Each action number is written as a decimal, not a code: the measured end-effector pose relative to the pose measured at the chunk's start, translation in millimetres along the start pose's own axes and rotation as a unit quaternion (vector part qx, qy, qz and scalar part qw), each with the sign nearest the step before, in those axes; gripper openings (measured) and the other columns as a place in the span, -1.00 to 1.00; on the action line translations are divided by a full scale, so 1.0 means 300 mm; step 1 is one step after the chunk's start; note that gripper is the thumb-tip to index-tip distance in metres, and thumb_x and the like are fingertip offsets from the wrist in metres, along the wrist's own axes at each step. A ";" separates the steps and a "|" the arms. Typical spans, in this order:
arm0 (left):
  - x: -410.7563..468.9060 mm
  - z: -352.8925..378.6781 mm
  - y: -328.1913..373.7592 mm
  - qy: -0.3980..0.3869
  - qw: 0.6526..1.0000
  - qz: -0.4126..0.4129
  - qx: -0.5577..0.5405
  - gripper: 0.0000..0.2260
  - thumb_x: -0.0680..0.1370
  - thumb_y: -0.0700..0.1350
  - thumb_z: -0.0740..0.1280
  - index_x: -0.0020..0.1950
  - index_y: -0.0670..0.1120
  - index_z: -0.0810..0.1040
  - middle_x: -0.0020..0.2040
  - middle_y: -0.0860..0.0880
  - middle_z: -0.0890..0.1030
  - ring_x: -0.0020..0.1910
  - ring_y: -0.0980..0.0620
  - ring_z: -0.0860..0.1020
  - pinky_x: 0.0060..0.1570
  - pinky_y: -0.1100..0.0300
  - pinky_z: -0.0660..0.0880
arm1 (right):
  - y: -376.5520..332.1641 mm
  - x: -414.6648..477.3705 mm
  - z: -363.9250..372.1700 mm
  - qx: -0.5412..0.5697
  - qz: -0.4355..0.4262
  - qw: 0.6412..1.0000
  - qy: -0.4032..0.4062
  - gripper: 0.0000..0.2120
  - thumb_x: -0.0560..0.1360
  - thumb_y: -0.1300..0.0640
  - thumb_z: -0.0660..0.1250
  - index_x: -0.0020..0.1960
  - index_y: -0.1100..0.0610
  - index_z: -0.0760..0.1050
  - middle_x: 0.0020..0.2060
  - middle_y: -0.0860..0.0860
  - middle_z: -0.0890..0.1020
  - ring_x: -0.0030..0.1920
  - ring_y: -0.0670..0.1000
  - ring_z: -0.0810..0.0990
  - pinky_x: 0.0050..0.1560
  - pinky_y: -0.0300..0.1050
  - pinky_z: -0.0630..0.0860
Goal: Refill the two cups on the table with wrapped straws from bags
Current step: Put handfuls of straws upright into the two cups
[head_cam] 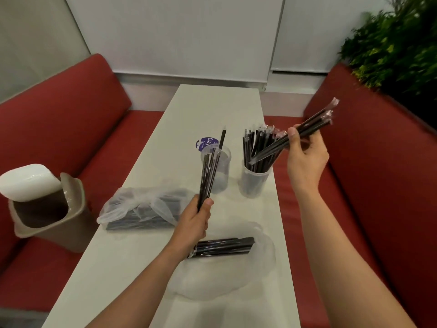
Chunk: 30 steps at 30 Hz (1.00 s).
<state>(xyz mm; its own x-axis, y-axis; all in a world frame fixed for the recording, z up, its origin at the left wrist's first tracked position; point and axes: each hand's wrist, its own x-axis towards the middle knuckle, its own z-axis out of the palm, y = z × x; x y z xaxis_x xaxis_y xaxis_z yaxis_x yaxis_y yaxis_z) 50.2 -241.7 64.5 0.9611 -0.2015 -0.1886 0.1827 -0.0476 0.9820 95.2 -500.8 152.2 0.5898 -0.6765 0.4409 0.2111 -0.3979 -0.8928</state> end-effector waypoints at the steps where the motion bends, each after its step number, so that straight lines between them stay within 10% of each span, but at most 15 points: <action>1: 0.007 0.011 0.005 -0.002 1.000 -0.003 -0.005 -0.75 0.71 0.05 0.23 0.12 -0.14 0.45 -0.32 0.05 0.30 -0.43 0.11 0.22 -0.41 0.13 0.10 | 0.034 0.004 0.013 -0.018 0.002 1.000 -0.005 -0.78 0.60 -0.11 0.40 0.09 0.03 0.63 -0.12 -0.09 0.70 -0.09 -0.07 0.68 0.03 0.12 0.64; 13: 0.061 0.056 0.002 -0.031 0.999 0.007 -0.023 -0.85 0.74 0.06 0.13 0.13 0.07 0.46 -0.25 -0.01 0.41 -0.41 0.09 0.27 -0.41 0.15 0.19 | 0.294 0.012 0.171 -0.246 0.068 0.935 -0.246 -0.77 0.56 -0.06 0.47 -0.06 0.11 0.63 -0.28 -0.04 0.67 -0.16 0.06 0.66 -0.14 0.02 0.58; 20: 0.067 0.055 0.001 -0.039 0.998 0.002 -0.054 -0.87 0.76 -0.03 0.12 0.17 -0.03 0.42 -0.23 -0.05 0.47 -0.41 0.07 0.31 -0.42 0.17 0.26 | 0.284 -0.030 0.162 -0.184 0.112 0.953 -0.215 -0.56 0.51 0.06 0.55 0.36 0.12 0.61 -0.06 -0.06 0.71 -0.01 -0.07 0.67 0.21 -0.21 0.58; 24: 0.055 0.054 0.015 -0.034 0.997 0.008 -0.067 -0.87 0.76 -0.05 0.12 0.14 -0.05 0.42 -0.24 -0.04 0.47 -0.42 0.06 0.30 -0.42 0.18 0.24 | 0.244 -0.080 0.118 -0.169 0.090 0.973 -0.130 -0.72 0.61 0.15 0.37 0.31 0.12 0.64 -0.03 -0.01 0.74 -0.08 -0.05 0.66 -0.04 -0.59 0.40; 30: 0.027 0.051 0.028 -0.054 0.995 0.013 -0.078 -0.81 0.76 -0.04 0.11 0.25 -0.13 0.40 -0.23 -0.08 0.49 -0.43 0.05 0.29 -0.42 0.16 0.22 | 0.100 -0.230 0.101 0.034 0.196 0.963 -0.183 -0.85 0.63 0.10 0.39 0.18 -0.03 0.65 -0.08 -0.02 0.73 -0.25 -0.06 0.64 -0.19 -0.06 0.65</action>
<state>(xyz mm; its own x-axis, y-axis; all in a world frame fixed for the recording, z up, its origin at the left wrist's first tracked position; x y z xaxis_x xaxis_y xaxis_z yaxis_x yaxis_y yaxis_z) 56.3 -258.9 71.1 0.9398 -0.3051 -0.1541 0.1957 0.1104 0.9744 84.4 -447.4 92.4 0.8674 -0.4972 0.0185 -0.0402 -0.1072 -0.9934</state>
